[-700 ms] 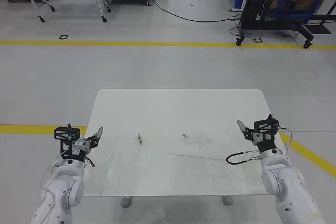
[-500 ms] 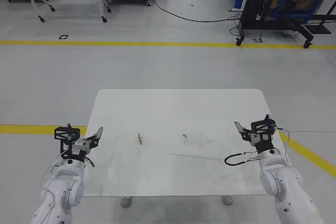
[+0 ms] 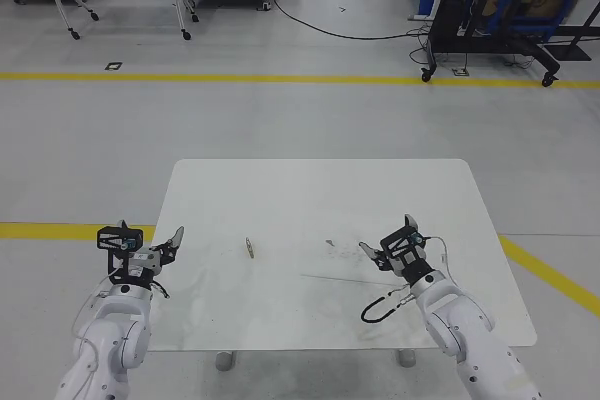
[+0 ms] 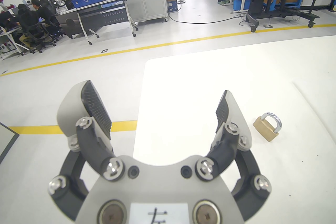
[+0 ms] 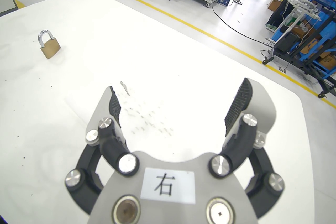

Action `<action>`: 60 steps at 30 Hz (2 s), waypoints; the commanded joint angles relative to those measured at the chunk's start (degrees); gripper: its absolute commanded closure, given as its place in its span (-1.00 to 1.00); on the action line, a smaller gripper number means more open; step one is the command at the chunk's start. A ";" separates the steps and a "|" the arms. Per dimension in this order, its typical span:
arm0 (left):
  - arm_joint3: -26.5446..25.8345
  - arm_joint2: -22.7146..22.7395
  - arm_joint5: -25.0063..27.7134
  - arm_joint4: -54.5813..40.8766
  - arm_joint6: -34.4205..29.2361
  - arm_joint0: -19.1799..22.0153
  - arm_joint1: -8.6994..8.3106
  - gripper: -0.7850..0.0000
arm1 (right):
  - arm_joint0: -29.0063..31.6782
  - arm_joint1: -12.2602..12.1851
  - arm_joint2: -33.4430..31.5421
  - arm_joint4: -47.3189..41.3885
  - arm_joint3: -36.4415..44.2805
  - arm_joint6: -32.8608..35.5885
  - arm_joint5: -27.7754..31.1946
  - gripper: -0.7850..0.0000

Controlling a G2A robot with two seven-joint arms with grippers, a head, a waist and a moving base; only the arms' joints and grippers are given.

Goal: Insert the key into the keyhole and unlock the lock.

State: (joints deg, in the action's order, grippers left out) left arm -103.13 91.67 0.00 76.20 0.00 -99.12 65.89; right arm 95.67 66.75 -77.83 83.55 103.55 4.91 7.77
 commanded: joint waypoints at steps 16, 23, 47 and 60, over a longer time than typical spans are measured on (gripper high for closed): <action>0.00 0.00 0.00 0.00 0.00 0.00 0.00 -1.00 | -15.16 0.60 7.75 -4.31 -16.13 2.52 22.22 -1.00; 0.00 0.00 0.00 0.00 0.00 0.00 0.00 -1.00 | -24.82 0.98 13.43 0.27 -25.43 1.91 34.84 -1.00; 0.00 0.00 0.00 0.00 0.00 0.00 0.00 -1.00 | -41.44 4.16 24.08 1.16 -48.38 -0.31 39.91 0.86; 0.00 0.00 0.00 0.00 0.00 0.00 0.00 -1.00 | -41.11 3.43 22.62 1.43 -48.04 -6.12 38.58 1.00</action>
State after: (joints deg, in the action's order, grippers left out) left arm -103.13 91.67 0.00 76.20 0.00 -99.12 65.89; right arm 54.28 70.28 -54.97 84.99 55.35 -0.47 46.67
